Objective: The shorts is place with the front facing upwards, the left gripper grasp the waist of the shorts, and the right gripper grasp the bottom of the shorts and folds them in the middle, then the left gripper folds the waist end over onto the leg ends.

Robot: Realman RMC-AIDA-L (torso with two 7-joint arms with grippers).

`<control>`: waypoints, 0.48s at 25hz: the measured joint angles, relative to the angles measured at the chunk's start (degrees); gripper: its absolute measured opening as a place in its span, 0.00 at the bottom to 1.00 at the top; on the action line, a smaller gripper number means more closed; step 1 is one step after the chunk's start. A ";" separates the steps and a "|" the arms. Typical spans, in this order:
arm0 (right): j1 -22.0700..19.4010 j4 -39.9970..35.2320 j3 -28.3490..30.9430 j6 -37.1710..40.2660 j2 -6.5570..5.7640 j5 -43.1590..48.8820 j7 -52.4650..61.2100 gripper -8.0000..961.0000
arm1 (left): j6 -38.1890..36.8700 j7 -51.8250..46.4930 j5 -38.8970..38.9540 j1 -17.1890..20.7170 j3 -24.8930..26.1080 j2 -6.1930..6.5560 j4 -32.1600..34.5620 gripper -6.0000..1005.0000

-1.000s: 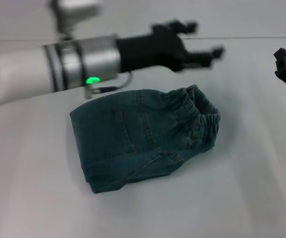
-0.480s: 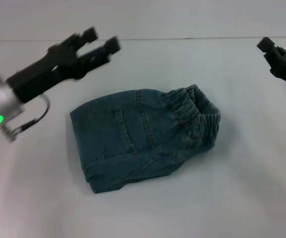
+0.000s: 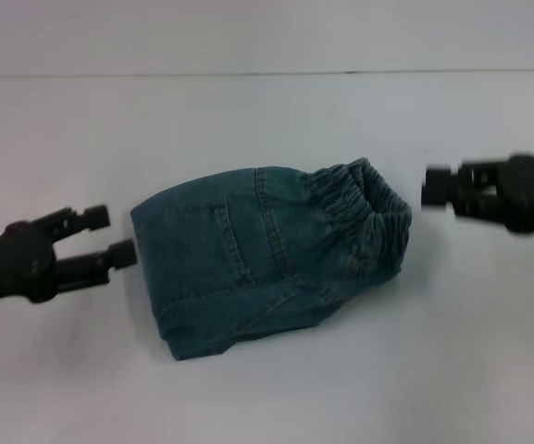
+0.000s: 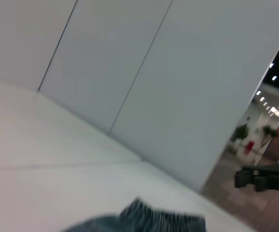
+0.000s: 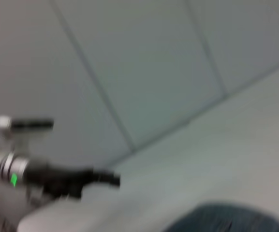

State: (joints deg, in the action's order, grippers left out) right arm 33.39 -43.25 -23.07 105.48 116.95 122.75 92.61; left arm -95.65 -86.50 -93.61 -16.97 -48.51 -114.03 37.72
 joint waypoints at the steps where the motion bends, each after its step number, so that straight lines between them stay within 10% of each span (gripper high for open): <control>1: -0.76 -2.01 -2.63 0.60 0.13 -0.01 1.13 0.14 | -0.71 -0.39 -1.92 0.76 1.27 -0.15 1.08 0.93; 12: -4.49 -5.26 -11.19 -0.18 0.35 3.70 3.20 0.60 | -0.22 -2.38 -12.07 2.18 3.42 -1.24 2.53 0.93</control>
State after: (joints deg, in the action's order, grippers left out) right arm 28.90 -48.51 -34.26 105.31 117.30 126.45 95.81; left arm -95.87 -88.88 -105.68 -14.79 -45.09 -115.28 40.26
